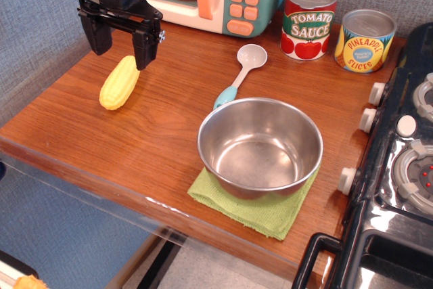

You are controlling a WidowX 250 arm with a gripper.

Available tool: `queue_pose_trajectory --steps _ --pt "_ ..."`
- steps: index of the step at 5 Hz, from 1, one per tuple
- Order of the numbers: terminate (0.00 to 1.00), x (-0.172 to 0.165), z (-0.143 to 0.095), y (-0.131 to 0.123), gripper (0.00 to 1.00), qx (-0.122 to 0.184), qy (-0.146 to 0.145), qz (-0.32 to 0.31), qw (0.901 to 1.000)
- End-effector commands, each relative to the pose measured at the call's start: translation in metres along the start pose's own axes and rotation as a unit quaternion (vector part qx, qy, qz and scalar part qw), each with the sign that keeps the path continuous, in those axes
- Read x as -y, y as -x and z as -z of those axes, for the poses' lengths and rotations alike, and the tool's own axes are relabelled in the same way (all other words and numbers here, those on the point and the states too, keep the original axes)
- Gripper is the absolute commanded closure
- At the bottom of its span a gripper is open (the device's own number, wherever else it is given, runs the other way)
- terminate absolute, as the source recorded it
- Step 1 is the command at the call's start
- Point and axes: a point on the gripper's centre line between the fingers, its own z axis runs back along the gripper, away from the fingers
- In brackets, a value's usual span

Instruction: Move the pan to the left of the green towel

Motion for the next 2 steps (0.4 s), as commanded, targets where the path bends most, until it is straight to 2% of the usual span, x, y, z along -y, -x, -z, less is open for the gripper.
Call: queue_pose_trajectory --steps 1,2 --pt "0.00 0.000 0.000 0.000 0.00 0.000 0.000 0.000 1.0000" --pt "0.00 0.035 -0.020 -0.002 0.00 0.028 0.022 0.035 0.9988"
